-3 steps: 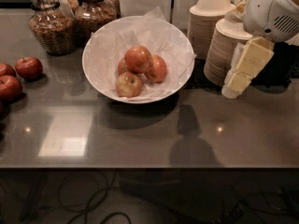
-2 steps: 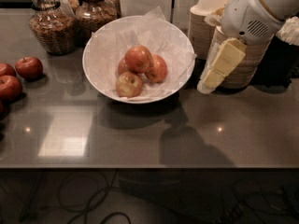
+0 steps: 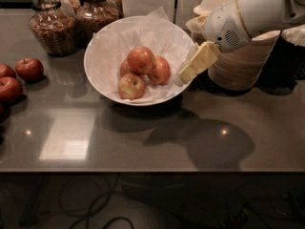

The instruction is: Pick apple from white bowl

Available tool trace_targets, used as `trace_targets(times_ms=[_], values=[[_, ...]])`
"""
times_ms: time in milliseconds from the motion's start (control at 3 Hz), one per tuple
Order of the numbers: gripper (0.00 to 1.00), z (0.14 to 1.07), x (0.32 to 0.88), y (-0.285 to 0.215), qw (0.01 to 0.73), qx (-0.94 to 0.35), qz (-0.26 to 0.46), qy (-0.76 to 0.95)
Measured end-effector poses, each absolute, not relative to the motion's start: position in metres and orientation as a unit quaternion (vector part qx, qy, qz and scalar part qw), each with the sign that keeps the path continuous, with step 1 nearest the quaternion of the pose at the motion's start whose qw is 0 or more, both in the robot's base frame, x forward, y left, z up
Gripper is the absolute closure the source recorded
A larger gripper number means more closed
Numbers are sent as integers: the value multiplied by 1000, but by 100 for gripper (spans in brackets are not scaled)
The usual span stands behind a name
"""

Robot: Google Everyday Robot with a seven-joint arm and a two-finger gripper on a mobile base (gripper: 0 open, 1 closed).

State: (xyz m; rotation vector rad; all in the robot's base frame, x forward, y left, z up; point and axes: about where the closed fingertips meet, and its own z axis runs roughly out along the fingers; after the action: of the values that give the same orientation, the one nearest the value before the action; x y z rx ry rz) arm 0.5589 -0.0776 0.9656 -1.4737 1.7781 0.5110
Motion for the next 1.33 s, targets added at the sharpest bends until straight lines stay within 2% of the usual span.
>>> trace_targets(times_ms=[667, 1333], values=[[0, 951, 569, -30, 395, -588, 264, 654], [0, 933, 573, 3, 389, -614, 272, 631]])
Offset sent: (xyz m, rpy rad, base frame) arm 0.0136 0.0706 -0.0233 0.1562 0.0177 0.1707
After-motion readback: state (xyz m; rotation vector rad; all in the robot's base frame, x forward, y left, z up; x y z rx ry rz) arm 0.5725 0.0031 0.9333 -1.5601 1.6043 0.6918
